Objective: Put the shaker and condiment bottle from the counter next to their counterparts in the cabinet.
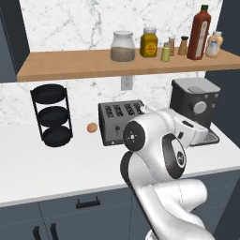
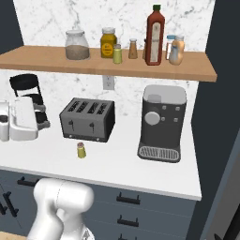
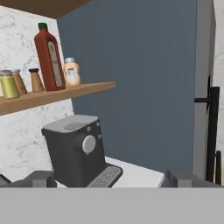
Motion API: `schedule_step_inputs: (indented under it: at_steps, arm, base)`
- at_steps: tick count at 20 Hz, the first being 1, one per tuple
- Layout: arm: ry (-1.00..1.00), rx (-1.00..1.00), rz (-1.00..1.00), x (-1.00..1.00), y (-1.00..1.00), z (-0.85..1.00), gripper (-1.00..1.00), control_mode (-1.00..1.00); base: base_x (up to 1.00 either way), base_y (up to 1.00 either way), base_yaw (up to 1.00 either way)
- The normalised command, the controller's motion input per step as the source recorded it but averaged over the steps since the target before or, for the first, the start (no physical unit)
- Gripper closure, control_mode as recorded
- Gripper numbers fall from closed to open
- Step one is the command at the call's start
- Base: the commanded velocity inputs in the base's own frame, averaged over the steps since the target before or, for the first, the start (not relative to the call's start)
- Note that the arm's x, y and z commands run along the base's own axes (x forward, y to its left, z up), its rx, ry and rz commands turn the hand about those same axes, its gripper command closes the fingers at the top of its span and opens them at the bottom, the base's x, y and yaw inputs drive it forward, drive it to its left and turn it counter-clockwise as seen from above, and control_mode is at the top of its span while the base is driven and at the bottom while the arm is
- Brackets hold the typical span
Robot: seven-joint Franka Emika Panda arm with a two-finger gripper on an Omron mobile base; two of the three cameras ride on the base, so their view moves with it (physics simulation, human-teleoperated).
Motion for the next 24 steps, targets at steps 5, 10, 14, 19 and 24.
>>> schedule_step_inputs:
  at_steps: [5, 10, 14, 19, 24]
  arm:
    - [-0.01, 0.00, 0.00, -0.28, 0.21, -0.50, -1.00, -1.00]
    - [-0.06, 0.00, 0.00, -0.19, 0.09, -0.59, -1.00, -1.00]
    - [-0.02, 0.00, 0.00, -0.08, 0.01, -0.33, -1.00, -1.00]
    - [-0.01, 0.00, 0.00, -0.03, 0.00, -0.22, -1.00, -1.00]
    - [0.00, 0.00, 0.00, 0.00, 0.00, -0.24, -1.00, -1.00]
  base:
    - [0.00, 0.00, 0.00]
    - [0.00, 0.00, 0.00]
    - [0.00, 0.00, 0.00]
    - [0.00, 0.00, 0.00]
    - [0.00, 0.00, 0.00]
